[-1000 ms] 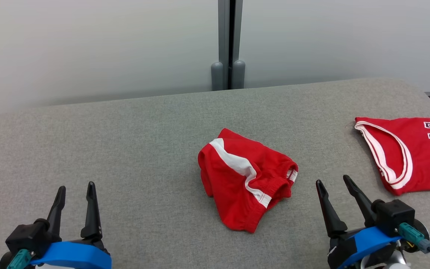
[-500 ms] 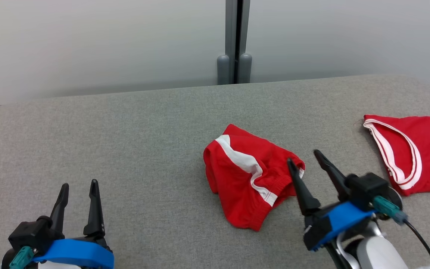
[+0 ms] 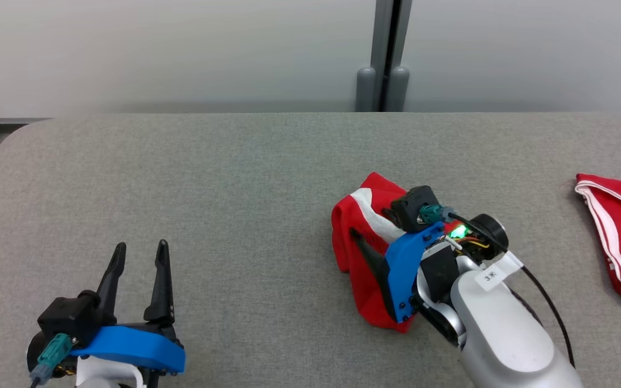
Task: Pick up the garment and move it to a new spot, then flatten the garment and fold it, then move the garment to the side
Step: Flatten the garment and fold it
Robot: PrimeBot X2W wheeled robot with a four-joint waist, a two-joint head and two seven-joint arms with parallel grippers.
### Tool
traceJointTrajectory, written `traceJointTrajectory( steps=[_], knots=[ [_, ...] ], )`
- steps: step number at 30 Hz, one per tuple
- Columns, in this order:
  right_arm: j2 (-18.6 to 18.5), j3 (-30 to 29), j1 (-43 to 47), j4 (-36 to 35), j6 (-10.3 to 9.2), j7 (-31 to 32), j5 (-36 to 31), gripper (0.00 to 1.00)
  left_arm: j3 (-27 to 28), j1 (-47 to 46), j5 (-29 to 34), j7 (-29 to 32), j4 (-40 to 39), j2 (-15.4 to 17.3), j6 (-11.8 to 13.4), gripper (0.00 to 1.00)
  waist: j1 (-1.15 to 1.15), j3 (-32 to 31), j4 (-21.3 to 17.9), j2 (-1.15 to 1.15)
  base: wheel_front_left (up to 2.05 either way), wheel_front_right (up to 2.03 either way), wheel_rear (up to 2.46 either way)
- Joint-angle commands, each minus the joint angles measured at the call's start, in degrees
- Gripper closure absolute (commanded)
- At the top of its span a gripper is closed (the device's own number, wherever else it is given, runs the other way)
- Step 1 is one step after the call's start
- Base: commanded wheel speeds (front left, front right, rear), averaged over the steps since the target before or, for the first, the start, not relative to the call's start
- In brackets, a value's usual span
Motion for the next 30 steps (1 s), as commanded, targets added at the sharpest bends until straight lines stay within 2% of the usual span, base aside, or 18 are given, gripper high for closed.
traceJointTrajectory(
  steps=[1, 3, 4, 5, 12, 20, 25, 30],
  knots=[
    [0.1, 1.4, -1.4, 2.5, 0.03, 0.8, 1.1, 0.0, -0.6, -1.1, 0.5, -0.1, 0.4, -0.2, -0.4, 0.0, 0.0, 0.6, 1.3, 0.0, 0.0, 0.0, 0.0],
    [0.0, 3.2, -2.7, 5.8, 0.02, 2.2, 2.5, 0.0, -0.9, -1.6, 0.6, -0.1, 0.7, -0.5, -0.7, 0.0, 0.0, 0.7, 2.1, 0.0, 0.0, 0.0, 0.0],
    [0.0, 4.2, -3.2, 6.8, 0.02, 2.4, 3.2, 0.54, -1.1, -1.7, 0.6, -0.1, 0.9, -0.6, -0.8, 0.0, 0.0, 0.7, 2.4, 0.0, 0.0, 0.0, 0.0],
    [0.0, 4.8, -3.9, 7.8, 0.02, 2.3, 3.3, 1.0, -1.3, -1.9, 0.6, -0.1, 1.2, -0.7, -1.0, 0.0, 0.0, 0.7, 2.8, 0.0, 0.0, 0.0, 0.0],
    [0.1, 7.1, -8.0, 8.8, 0.02, -1.9, 8.5, 1.0, -2.2, -2.5, 0.2, -0.6, 3.5, -1.2, -2.1, 0.0, 0.0, -0.5, 4.0, 0.0, 0.0, 0.0, 0.0],
    [0.0, 7.4, -15.5, 2.3, 0.02, -10.1, 17.9, 1.0, -1.8, -1.7, 0.0, -0.9, 3.7, -0.8, -1.8, 0.0, 0.0, -1.7, 3.4, 0.0, 0.0, 0.0, 0.0],
    [0.0, 3.8, -19.7, -1.1, 0.02, -16.7, 22.9, 1.0, -1.3, -1.4, 0.1, -1.1, 2.9, -0.3, -1.4, 0.0, 0.0, -1.8, 1.8, 0.0, 0.0, 0.0, 0.0],
    [0.0, -2.9, -16.6, 2.3, 0.02, -16.2, 19.9, 1.0, -1.3, -1.7, 0.1, -1.2, 2.2, -0.4, -1.1, 0.0, 0.0, -1.2, 0.0, 0.0, 0.0, 0.0, 0.0]
  ],
)
